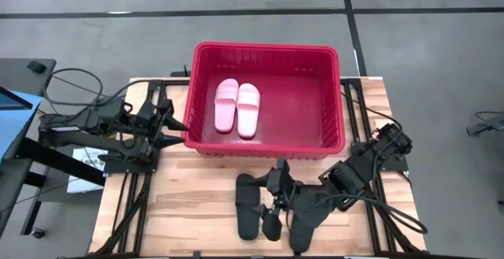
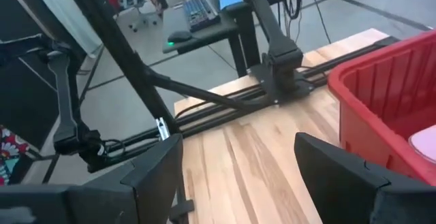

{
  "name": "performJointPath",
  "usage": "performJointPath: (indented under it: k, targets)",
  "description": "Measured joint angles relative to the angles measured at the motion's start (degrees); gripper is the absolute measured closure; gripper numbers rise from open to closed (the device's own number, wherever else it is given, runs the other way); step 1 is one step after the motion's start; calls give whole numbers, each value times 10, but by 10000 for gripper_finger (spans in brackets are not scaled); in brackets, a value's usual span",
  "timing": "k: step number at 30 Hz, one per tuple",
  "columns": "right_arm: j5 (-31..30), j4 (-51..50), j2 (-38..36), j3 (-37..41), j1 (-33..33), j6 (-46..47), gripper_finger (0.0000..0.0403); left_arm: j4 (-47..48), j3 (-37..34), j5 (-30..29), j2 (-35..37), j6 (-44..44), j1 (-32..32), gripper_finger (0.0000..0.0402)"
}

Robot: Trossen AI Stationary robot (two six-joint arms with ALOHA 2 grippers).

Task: Pick and place slides into bin
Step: Put the right black slide into the red bin

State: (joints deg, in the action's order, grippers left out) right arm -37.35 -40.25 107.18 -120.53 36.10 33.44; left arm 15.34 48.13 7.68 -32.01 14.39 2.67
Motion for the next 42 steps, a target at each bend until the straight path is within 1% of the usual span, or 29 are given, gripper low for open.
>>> performJointPath:
  k: [3, 5, 9, 12, 18, 24, 27, 29, 32, 35, 39, 42]
  targets:
    - [3, 0, 0, 0, 0, -7, 127, -7, -5, 8, 0, 0, 4, 236]
    - [17, -9, -1, 0, -1, -9, 127, -8, -5, 9, 0, 0, 7, 236]
    - [66, -43, -24, 0, -9, -11, 127, -10, -5, 10, 0, 0, 9, 236]
    - [98, -62, -39, -1, -11, -31, 127, -14, -5, 10, 0, 0, 9, 236]
    - [114, -73, -41, 0, -8, -66, 127, -13, -5, 10, 0, 0, 9, 236]
    - [196, -102, -45, 0, -22, -52, 127, -10, -5, 10, 0, 0, 9, 236]
    - [277, -103, -46, 0, -44, -51, 127, -10, -5, 10, 0, 0, 9, 236]
    - [315, -103, -46, 0, -57, -51, 127, -9, -5, 10, 0, 1, 9, 236]
    - [324, -113, -46, 0, -65, -64, 129, -9, -5, 10, 0, 19, 9, 236]
    - [323, -149, -48, 0, -64, -64, 134, -9, -5, 9, 0, 27, 9, 236]
    - [315, -256, -64, -8, -51, -34, 143, -9, -5, 9, 2, 36, 9, 236]
    - [312, -355, -69, -7, -36, 12, 147, -9, -5, 9, 2, 42, 9, 236]
